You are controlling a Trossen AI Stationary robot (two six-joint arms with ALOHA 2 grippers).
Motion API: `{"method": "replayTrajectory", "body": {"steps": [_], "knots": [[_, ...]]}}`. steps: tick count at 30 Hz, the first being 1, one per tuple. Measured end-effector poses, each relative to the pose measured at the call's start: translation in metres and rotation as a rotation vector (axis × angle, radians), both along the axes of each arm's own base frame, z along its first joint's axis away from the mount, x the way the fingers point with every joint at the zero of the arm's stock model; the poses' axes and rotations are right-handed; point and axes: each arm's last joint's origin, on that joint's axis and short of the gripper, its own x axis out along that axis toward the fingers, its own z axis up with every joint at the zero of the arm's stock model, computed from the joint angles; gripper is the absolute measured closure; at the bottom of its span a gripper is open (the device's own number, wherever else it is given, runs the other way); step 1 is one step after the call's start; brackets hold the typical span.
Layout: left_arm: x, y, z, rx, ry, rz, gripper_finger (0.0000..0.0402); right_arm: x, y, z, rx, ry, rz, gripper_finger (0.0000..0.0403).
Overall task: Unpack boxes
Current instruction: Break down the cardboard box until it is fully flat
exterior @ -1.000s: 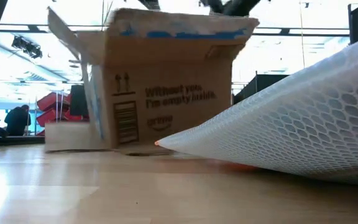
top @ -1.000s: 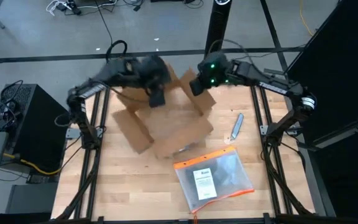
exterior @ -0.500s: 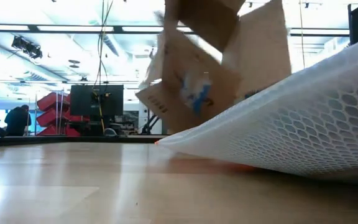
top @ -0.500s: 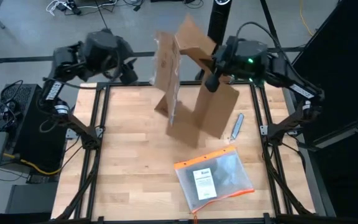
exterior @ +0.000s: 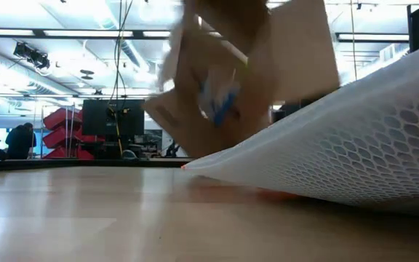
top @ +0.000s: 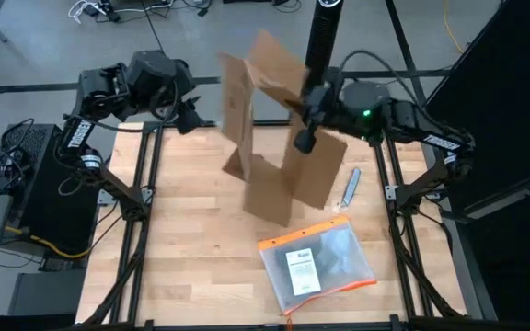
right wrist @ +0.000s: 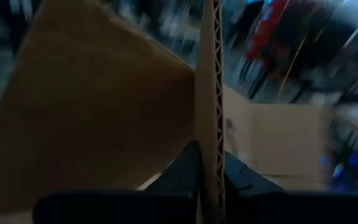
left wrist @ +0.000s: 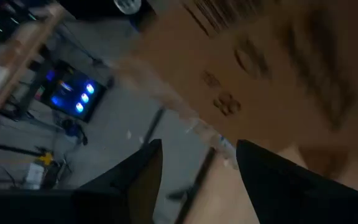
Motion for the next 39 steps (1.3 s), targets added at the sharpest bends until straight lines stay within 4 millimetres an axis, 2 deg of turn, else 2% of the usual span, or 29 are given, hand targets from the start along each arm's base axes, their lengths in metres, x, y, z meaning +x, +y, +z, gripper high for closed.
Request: {"method": "replayTrajectory", "body": {"steps": [3, 6, 20, 23, 26, 28, 31, 36, 39], "knots": [[0.001, 0.000, -0.004, -0.040, -0.007, 0.026, 0.0204, -0.008, 0.001, 0.017, -0.045, -0.108, 0.013, 0.0403], [0.008, 0.000, -0.006, -0.124, -0.084, -0.008, 0.0204, -0.012, 0.002, 0.020, -0.035, -0.132, 0.030, 0.0403], [0.079, 0.000, -0.050, -0.128, -0.157, -0.177, 0.0204, 0.053, 0.006, -0.013, 0.282, -0.251, 0.141, 0.0403], [0.083, -0.001, -0.054, -0.121, -0.160, -0.189, 0.0204, 0.065, 0.005, -0.028, 0.310, -0.193, 0.084, 0.0403], [0.081, 0.003, -0.055, -0.134, -0.145, -0.186, 0.0204, 0.079, 0.004, -0.052, 0.340, -0.075, 0.028, 0.0403], [0.083, 0.004, -0.064, -0.170, -0.101, -0.196, 0.0204, 0.091, 0.004, -0.067, 0.340, -0.003, 0.017, 0.0403], [0.088, 0.005, -0.079, -0.206, -0.075, -0.209, 0.0204, 0.099, 0.006, -0.081, 0.348, 0.074, 0.022, 0.0403], [0.087, 0.004, -0.110, -0.276, 0.110, -0.206, 0.0204, 0.118, 0.009, -0.113, 0.392, 0.228, 0.074, 0.0403], [0.086, 0.003, -0.109, -0.284, 0.104, -0.208, 0.0204, 0.114, 0.008, -0.106, 0.394, 0.207, 0.107, 0.0403]]}}
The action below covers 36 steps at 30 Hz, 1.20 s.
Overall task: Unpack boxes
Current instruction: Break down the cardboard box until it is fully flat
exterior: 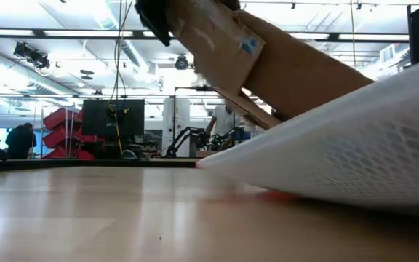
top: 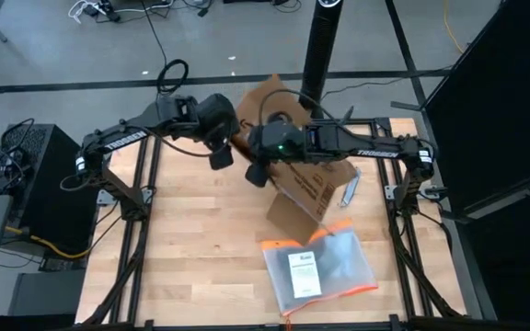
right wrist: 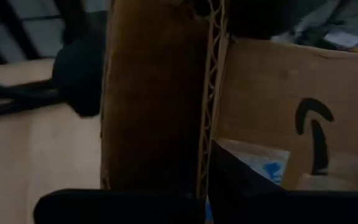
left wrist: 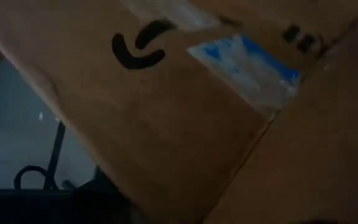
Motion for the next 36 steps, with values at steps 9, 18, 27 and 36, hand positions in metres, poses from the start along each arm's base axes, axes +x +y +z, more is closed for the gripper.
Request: {"method": "replayTrajectory", "body": {"steps": [9, 18, 27, 36], "knots": [[-0.004, -0.004, 0.003, -0.026, -0.022, -0.002, 0.0204, -0.015, -0.003, 0.024, 0.009, -0.091, 0.082, 0.0403], [-0.010, -0.012, 0.030, -0.014, -0.187, -0.047, 0.0204, -0.044, -0.008, 0.063, 0.121, -0.288, 0.166, 0.0403], [-0.069, -0.029, 0.089, 0.071, -0.416, -0.067, 0.0204, -0.019, -0.008, 0.077, 0.187, -0.592, 0.247, 0.0401], [-0.068, -0.030, 0.076, 0.040, -0.354, -0.062, 0.0204, -0.005, -0.003, 0.059, 0.255, -0.503, 0.371, 0.0282]]}}
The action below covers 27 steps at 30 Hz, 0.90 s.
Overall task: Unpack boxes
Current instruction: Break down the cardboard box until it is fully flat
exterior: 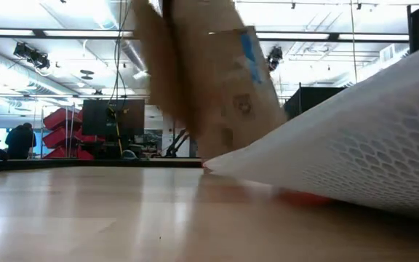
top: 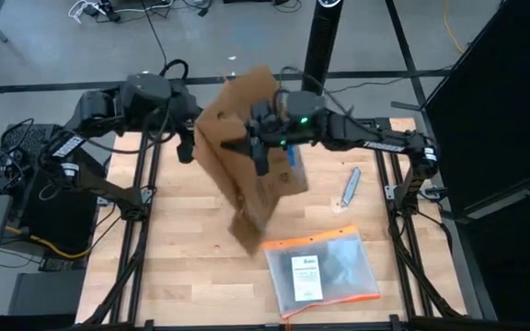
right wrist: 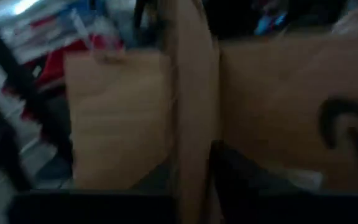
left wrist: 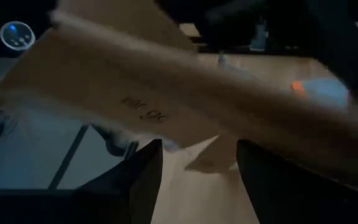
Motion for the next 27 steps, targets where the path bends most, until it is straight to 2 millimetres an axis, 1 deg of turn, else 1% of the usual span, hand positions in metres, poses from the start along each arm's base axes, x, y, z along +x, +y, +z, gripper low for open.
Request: {"method": "replayTrajectory", "body": {"steps": [6, 13, 14, 15, 16, 19, 21, 27], "knots": [[0.000, -0.001, -0.009, -0.019, 0.043, 0.001, 0.0204, 0.008, 0.004, -0.012, 0.016, 0.056, 0.094, 0.0200], [0.005, 0.000, -0.020, -0.016, 0.090, -0.010, 0.0204, 0.007, 0.018, -0.019, -0.060, 0.126, 0.088, 0.0043], [0.005, 0.000, -0.020, -0.016, 0.094, -0.011, 0.0204, 0.007, 0.019, -0.020, -0.063, 0.133, 0.089, 0.0024], [0.005, 0.001, -0.021, -0.016, 0.096, -0.011, 0.0204, 0.007, 0.020, -0.021, -0.062, 0.140, 0.091, 0.0014], [0.006, 0.001, -0.022, -0.015, 0.098, -0.012, 0.0204, 0.007, 0.021, -0.021, -0.063, 0.146, 0.095, 0.0011], [0.006, 0.001, -0.024, -0.007, 0.112, -0.018, 0.0204, 0.004, 0.025, -0.020, -0.108, 0.150, 0.113, 0.0030], [0.007, 0.002, -0.024, 0.001, 0.114, -0.025, 0.0204, -0.001, 0.028, -0.016, -0.125, 0.138, 0.120, 0.0039], [0.007, 0.002, -0.024, -0.001, 0.110, -0.022, 0.0204, -0.025, 0.042, -0.004, -0.138, 0.185, 0.100, 0.0032]]}}
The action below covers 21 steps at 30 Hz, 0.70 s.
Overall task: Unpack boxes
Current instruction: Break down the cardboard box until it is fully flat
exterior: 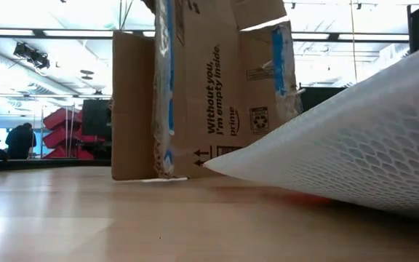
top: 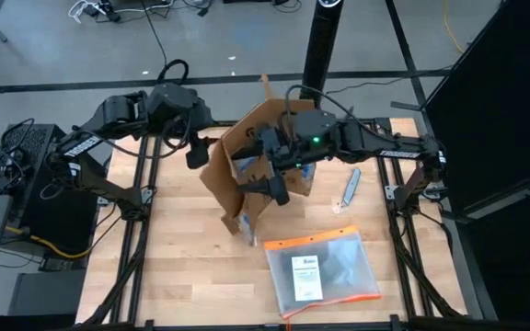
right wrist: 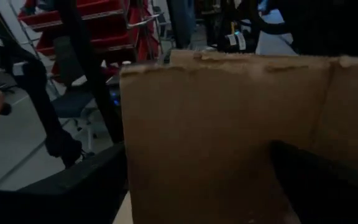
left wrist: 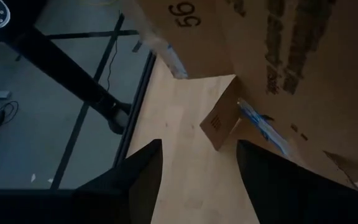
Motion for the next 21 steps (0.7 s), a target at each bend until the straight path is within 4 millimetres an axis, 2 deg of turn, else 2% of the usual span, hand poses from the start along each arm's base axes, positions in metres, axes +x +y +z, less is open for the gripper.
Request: {"method": "replayTrajectory", "body": {"steps": [9, 15, 21], "knots": [[0.001, 0.001, 0.000, -0.003, -0.006, 0.004, 0.0204, -0.041, 0.017, 0.015, -0.034, 0.071, -0.034, 0.0020], [0.001, 0.001, 0.000, -0.045, -0.032, 0.042, 0.0204, -0.078, 0.030, 0.021, 0.014, 0.183, -0.065, 0.0037], [0.022, -0.001, -0.011, -0.115, -0.131, 0.031, 0.0204, -0.093, 0.040, 0.014, 0.051, 0.307, -0.064, 0.0043]]}}
